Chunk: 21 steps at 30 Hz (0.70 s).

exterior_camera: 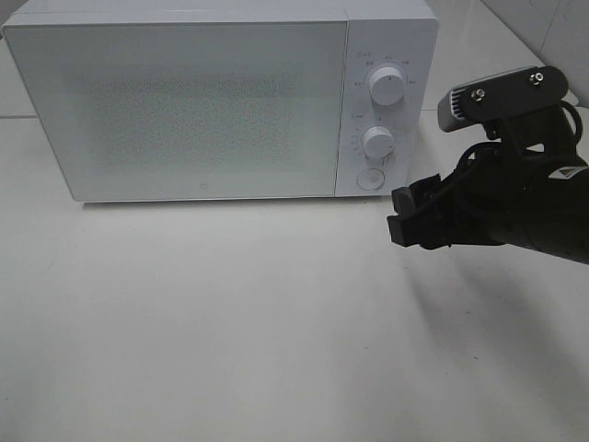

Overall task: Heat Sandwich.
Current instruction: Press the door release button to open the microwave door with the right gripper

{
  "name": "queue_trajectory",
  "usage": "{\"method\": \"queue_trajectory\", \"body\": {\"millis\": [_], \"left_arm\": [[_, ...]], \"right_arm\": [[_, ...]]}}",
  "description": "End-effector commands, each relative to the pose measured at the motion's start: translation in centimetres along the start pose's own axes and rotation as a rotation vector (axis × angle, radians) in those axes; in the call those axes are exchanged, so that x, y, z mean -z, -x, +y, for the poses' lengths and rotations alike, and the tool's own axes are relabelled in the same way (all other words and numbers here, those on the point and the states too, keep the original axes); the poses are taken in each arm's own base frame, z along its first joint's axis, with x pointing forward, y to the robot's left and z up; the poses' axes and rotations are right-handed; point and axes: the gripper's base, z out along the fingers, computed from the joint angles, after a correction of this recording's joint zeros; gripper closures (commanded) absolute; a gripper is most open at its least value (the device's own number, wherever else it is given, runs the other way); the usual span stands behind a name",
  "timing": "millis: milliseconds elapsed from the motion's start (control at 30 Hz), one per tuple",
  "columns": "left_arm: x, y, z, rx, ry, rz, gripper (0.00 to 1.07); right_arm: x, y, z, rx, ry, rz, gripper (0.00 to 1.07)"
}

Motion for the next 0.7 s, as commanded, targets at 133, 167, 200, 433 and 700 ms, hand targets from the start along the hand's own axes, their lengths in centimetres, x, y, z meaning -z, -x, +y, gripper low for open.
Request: {"method": "queue_trajectory", "body": {"millis": [133,167,200,433,700], "left_arm": [[0.2,-0.1,-0.1,0.004,-0.004,-0.027,0.25],[0.2,-0.1,-0.1,0.004,-0.004,-0.027,0.25],[0.2,-0.1,-0.1,0.004,-0.004,-0.027,0.25],[0.2,-0.1,-0.1,0.004,-0.004,-0.027,0.25],[0.2,-0.1,-0.1,0.004,-0.004,-0.027,0.25]], "right_arm": [[0.0,0.5,-0.8,-0.046,0.013,0.076,0.40],[-0.2,0.8,-1.5,-0.047,0.033,0.094,0.40],[-0.2,0.8,-1.5,-0.047,0.033,0.094,0.40],[-0.4,1.7,-2.3,-0.002,0.078,0.081,0.40],[-0.2,1.8,-5.3,-0.197,0.060,0.222,0.40]]}}
